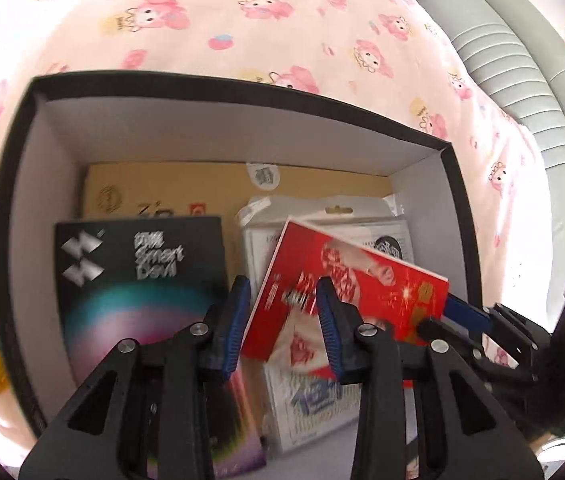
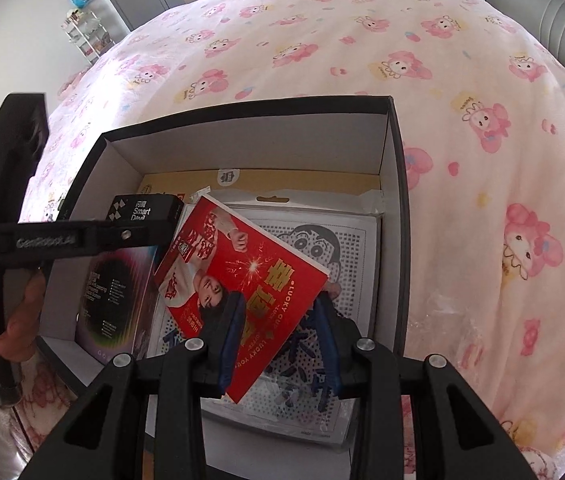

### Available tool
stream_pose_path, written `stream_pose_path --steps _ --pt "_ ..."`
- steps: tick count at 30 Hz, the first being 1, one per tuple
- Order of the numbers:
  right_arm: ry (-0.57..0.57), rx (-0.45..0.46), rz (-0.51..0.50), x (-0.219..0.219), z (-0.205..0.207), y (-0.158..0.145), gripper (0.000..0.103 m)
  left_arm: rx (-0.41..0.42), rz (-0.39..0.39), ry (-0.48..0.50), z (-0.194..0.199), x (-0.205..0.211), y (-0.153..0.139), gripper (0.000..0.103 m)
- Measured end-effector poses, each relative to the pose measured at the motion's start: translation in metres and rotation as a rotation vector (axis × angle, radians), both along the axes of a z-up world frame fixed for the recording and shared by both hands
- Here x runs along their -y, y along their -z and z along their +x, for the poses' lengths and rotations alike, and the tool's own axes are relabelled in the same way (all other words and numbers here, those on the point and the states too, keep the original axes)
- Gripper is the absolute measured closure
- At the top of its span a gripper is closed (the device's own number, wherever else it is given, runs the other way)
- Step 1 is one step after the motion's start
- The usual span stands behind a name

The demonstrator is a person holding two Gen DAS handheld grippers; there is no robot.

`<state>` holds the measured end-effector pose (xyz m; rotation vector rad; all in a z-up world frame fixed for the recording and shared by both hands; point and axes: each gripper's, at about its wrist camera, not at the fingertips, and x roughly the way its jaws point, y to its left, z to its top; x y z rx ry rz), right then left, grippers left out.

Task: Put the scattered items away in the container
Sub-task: 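Lift the red envelope and carry it toward the white box, then lower the red envelope into the box beside the bead-art kit and open both tools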

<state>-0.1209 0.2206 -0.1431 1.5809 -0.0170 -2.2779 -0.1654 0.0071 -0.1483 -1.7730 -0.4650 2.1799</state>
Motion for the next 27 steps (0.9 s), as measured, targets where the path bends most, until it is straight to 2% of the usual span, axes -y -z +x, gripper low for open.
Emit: stream_pose_path --steps 3,6,12,15,17,20,24,27 --pt "0.004 -0.010 0.033 0.002 0.001 0.000 0.072 -0.007 -0.026 0.006 -0.004 0.004 0.005 0.069" --pt "0.002 -0.020 0.073 0.005 0.004 0.001 0.072 0.006 -0.019 0.000 0.000 0.006 0.012 0.070" --pt "0.085 -0.039 0.053 -0.007 0.004 -0.010 0.072 0.019 0.033 0.039 0.014 0.007 0.004 0.070" --pt "0.135 -0.053 0.039 -0.016 0.001 -0.019 0.072 0.050 0.103 0.076 0.026 0.005 0.002 0.070" --pt "0.129 -0.051 0.042 -0.015 -0.002 -0.021 0.072 0.029 0.087 0.070 0.033 0.008 -0.003 0.070" --pt "0.099 -0.034 0.043 -0.006 -0.009 -0.017 0.072 0.010 0.130 0.036 0.036 0.018 -0.011 0.070" --pt "0.040 0.002 0.030 0.011 -0.027 -0.004 0.072 -0.013 0.069 0.001 0.018 0.017 -0.019 0.070" --pt "0.026 0.036 0.076 0.027 -0.036 0.010 0.072 0.008 0.035 0.047 0.004 0.004 -0.033 0.070"
